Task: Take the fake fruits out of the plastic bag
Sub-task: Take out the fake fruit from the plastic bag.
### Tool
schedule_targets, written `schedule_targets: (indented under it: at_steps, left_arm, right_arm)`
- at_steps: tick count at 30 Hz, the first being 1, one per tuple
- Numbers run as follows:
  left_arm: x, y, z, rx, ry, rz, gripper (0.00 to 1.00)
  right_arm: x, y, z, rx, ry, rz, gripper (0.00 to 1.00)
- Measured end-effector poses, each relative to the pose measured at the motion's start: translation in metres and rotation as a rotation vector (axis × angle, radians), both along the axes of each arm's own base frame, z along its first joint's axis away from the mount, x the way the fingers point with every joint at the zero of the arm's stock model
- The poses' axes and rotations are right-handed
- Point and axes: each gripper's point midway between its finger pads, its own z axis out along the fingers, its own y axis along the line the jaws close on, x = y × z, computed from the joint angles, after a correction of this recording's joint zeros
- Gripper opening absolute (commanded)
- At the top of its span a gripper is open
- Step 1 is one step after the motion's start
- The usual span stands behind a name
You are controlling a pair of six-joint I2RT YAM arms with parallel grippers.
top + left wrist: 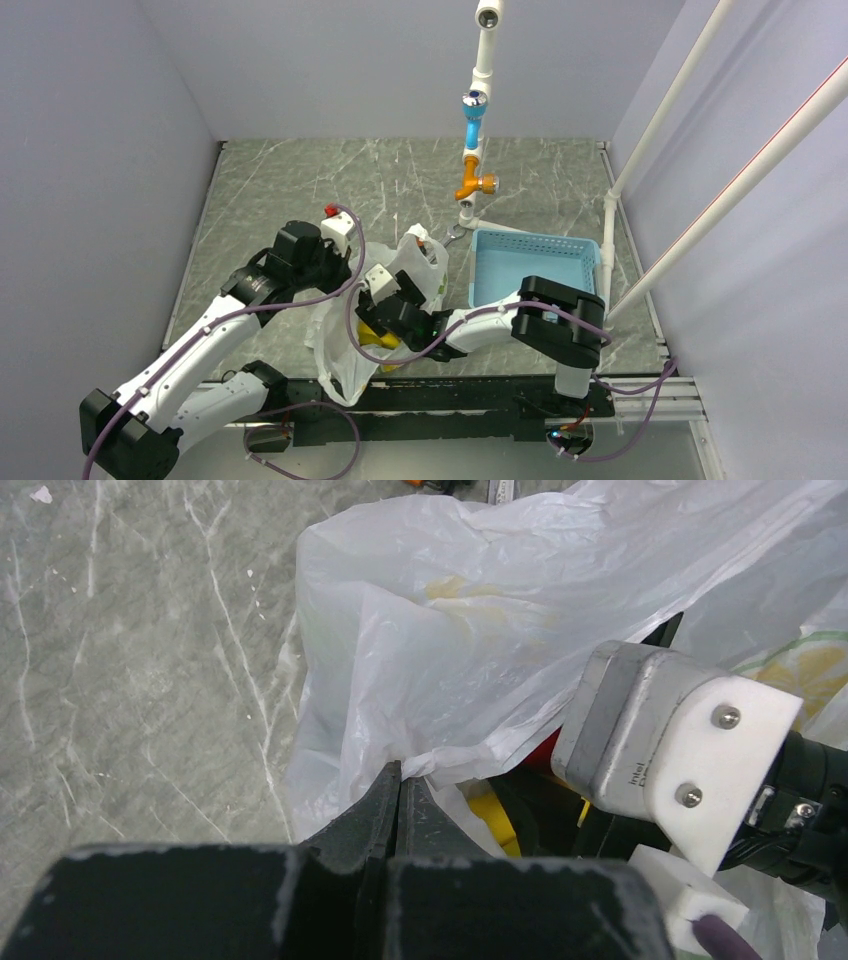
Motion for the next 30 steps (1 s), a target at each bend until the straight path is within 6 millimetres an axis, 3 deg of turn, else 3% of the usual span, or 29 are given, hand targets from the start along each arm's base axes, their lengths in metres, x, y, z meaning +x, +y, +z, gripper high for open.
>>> schedule_targets:
  at_steps: [2,10,13,16,22,26,30]
  left_arm:
    - [0.0,0.0,-0.002,0.005,0.008,0.0,0.0]
    - [0.001,0.0,-0.006,0.012,0.019,0.001,0.0]
    - [0.001,0.001,-0.006,0.015,0.017,0.006,0.0]
    - [0.002,0.001,-0.006,0.017,0.016,0.008,0.0]
    - [0.002,0.003,-0.003,0.018,0.004,0.016,0.0]
    - [0.002,0.004,0.0,0.015,-0.01,0.022,0.0]
    - [0.003,0.007,0.0,0.023,-0.016,0.034,0.0]
  right_arm:
    - [0.001,-0.002,0.0,-0.004,-0.006,-0.011,0.76]
    - [0.002,-0.003,0.002,-0.011,-0.016,-0.009,0.33]
    - [-0.005,-0.002,0.014,0.027,-0.001,0.031,0.21]
    - [-0.013,0.001,0.047,0.121,0.001,0.073,0.12]
    - [-0.032,0.01,0.144,0.433,0.004,0.167,0.04]
    - [-0.051,0.009,0.184,0.578,0.045,0.255,0.04]
    - [-0.068,-0.016,0.212,0.686,0.061,0.298,0.02]
